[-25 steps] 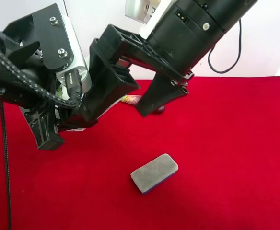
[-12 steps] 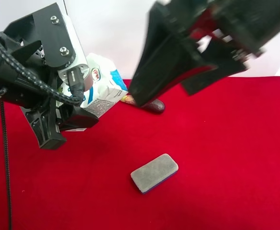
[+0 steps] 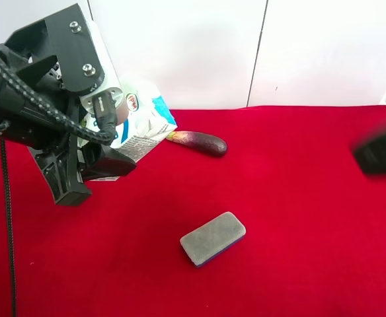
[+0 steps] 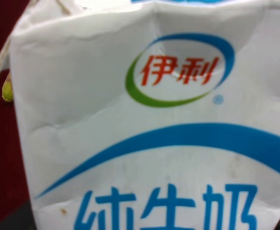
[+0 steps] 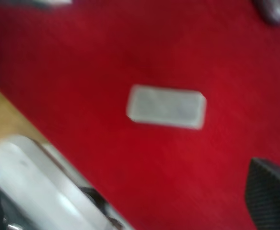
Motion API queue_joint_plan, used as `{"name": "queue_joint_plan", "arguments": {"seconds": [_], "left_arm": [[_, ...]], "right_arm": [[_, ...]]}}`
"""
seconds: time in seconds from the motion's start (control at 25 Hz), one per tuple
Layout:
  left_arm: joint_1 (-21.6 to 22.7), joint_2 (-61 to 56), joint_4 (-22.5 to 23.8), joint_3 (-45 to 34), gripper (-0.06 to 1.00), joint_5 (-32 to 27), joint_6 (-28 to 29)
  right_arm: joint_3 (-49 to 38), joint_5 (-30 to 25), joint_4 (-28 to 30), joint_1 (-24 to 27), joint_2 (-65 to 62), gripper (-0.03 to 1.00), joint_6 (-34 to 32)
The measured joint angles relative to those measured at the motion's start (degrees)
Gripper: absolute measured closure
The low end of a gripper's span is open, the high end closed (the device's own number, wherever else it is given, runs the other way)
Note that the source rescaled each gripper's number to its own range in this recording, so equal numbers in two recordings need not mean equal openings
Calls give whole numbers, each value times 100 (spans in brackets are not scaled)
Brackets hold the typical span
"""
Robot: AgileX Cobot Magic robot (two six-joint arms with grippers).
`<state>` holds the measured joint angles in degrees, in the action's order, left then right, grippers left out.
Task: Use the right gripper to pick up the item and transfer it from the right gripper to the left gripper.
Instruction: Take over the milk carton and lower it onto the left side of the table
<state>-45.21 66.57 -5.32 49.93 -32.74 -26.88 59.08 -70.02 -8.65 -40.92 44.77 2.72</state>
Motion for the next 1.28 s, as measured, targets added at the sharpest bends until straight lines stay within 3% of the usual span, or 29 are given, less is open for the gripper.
{"name": "queue_joint_plan", "arguments": {"seconds": [0.28, 0.56, 1.12, 1.28], "left_arm": [[0, 0, 0, 0, 94, 0, 0], [0, 0, 0, 0, 94, 5, 0], [0, 0, 0, 0, 94, 5, 0], [0, 0, 0, 0, 94, 31, 0]], "right_arm": [[-1746, 29, 542, 0, -1966, -3, -190], [-3000, 666, 554, -11, -3428, -3, -195], [-3135, 892, 548, 13, -3601, -3, -195], [-3135, 892, 548, 572, -3622, -3, -195]]}}
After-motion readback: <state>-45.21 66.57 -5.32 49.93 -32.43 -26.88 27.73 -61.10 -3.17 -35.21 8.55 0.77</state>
